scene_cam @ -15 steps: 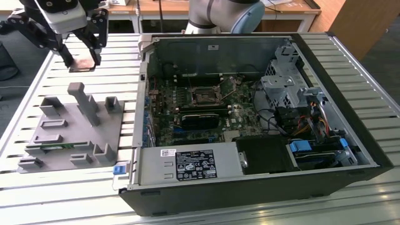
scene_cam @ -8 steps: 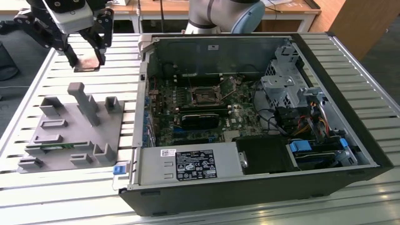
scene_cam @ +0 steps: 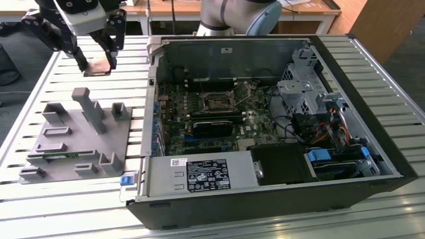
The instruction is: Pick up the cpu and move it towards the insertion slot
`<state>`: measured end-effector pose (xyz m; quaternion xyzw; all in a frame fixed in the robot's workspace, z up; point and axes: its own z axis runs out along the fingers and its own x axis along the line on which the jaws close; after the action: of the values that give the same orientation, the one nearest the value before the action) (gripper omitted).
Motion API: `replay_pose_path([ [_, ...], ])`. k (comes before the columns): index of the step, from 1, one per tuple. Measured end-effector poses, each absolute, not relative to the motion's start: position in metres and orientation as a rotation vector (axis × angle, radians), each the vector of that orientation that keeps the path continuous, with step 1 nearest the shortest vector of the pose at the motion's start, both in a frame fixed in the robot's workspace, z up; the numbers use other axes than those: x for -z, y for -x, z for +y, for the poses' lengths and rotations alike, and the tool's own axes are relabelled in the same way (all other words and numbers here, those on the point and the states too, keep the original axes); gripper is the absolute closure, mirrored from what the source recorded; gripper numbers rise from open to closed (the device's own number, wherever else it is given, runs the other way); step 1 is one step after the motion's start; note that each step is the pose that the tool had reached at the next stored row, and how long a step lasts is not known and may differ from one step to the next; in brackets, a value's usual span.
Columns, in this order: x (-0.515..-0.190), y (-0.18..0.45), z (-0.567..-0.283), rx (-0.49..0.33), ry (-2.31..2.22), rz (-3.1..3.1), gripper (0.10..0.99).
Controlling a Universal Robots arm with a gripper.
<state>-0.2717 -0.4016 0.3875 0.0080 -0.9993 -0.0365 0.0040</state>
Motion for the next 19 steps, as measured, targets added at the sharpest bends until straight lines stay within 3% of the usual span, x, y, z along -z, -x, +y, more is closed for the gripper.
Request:
replay_pose_path([
  [19,-0.388,0.257,-0.402,0.114,-0.025,-3.131,0.545],
])
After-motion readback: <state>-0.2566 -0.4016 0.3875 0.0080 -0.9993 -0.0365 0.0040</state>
